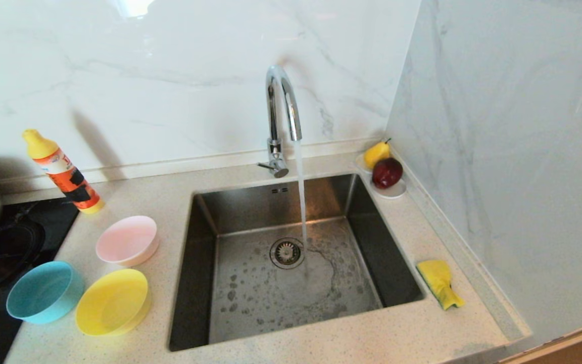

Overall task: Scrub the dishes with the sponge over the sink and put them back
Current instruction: Wash the bowl

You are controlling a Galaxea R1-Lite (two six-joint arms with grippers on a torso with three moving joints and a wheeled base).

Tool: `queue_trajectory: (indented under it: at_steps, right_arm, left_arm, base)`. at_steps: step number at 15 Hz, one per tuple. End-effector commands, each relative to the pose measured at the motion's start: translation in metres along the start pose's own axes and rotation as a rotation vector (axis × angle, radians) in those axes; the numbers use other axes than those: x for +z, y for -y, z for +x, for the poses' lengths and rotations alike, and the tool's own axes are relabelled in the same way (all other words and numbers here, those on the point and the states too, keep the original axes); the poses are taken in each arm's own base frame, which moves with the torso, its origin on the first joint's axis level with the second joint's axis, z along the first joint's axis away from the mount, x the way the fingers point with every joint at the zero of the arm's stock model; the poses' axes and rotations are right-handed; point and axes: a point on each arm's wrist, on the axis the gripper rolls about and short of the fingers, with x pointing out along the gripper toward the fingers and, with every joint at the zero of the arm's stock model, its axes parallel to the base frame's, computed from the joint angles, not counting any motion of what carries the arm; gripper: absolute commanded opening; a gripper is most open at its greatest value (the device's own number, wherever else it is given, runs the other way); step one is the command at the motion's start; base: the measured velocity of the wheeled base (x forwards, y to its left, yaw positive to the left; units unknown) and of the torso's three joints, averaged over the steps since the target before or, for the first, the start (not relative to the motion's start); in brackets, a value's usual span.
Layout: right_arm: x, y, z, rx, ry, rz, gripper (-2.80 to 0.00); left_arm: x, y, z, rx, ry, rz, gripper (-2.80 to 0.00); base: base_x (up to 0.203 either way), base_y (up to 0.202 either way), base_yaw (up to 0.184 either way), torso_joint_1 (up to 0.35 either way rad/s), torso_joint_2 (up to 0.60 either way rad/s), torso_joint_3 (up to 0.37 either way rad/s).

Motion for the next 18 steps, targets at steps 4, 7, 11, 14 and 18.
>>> queue_trajectory:
  at_steps: [4, 7, 11, 14, 18]
  right_arm:
    - [0.0, 0.0, 0.0, 0.001, 0.001, 0.0, -2.8]
    - [0.0, 0.0, -0.0001, 0.001, 0.002, 0.0, -2.8]
    - [0.0, 0.0, 0.0, 0.001, 0.001, 0.0, -2.8]
    - [0.0, 0.0, -0.0001, -0.001, 0.001, 0.0, -2.8]
    - [0.0, 0.0, -0.0001, 0.001, 0.002, 0.0, -2.8]
  left_arm:
    - [-0.005, 0.0003, 0.0015, -0.001, -0.022, 0.0, -2.8]
    - [-0.005, 0.0003, 0.0015, -0.001, -0.022, 0.0, -2.8]
    - [-0.005, 0.0003, 0.0015, -0.001, -0.022, 0.0, -2.8]
    - [-0.005, 0.0003, 0.0015, -0.001, -0.022, 0.0, -2.8]
    - [-0.005, 0.0003, 0.0015, -0.001, -0.022, 0.0, -2.8]
  base:
    - [0.0, 0.0, 0.0, 0.0, 0.0, 0.0]
    - [0.0, 0.0, 0.0, 0.0, 0.0, 0.0]
    - [0.0, 0.0, 0.0, 0.0, 0.0, 0.0]
    - [0.0, 0.0, 0.0, 0.0, 0.0, 0.0]
    - [0.0, 0.0, 0.0, 0.0, 0.0, 0.0]
